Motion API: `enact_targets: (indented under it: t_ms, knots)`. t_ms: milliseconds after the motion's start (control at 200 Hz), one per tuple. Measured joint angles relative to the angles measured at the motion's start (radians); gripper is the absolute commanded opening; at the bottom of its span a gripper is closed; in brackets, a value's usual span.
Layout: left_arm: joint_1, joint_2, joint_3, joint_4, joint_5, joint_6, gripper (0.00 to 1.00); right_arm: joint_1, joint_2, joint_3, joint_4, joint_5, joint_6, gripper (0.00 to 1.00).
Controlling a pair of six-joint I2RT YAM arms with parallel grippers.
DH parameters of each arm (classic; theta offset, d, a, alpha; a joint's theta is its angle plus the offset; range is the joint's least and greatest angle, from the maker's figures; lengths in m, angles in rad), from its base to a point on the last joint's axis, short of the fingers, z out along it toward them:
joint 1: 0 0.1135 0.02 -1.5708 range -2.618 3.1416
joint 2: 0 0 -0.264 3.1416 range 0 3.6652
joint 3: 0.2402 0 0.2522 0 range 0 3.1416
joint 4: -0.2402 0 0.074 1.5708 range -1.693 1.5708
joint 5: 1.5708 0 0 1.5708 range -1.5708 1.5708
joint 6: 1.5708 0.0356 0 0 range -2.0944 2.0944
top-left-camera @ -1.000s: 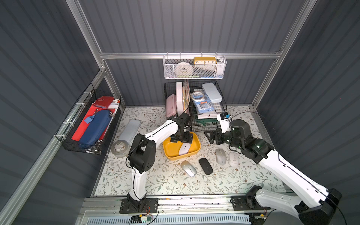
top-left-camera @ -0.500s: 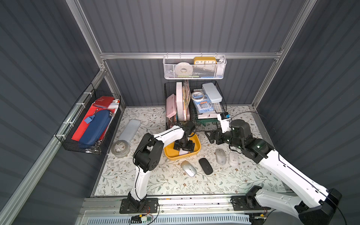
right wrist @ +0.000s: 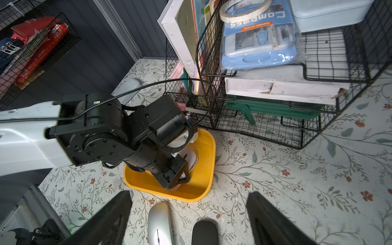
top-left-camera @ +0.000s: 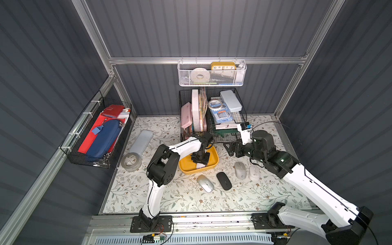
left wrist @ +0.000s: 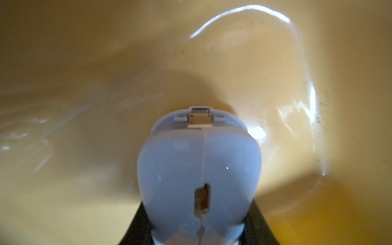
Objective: Take out the mouse from the storage box
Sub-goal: Pick up the mouse from the storage box.
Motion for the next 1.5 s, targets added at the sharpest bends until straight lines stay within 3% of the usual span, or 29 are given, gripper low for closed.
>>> enact_targets:
  t_ms: [760, 1336, 1496]
  knots:
    - [-0.002, -0.003, 0.037, -0.041, -0.127, -0.049, 0.00, 0.000, -0.006, 0.000, 0.001, 0.001, -0.002, 0.90]
    - [-0.002, -0.109, 0.166, -0.179, -0.175, -0.121, 0.00, 0.000, -0.010, 0.000, 0.001, -0.003, -0.002, 0.90]
    - [-0.002, -0.254, 0.100, -0.197, -0.130, -0.185, 0.00, 0.000, -0.027, 0.000, 0.002, -0.009, 0.000, 0.90]
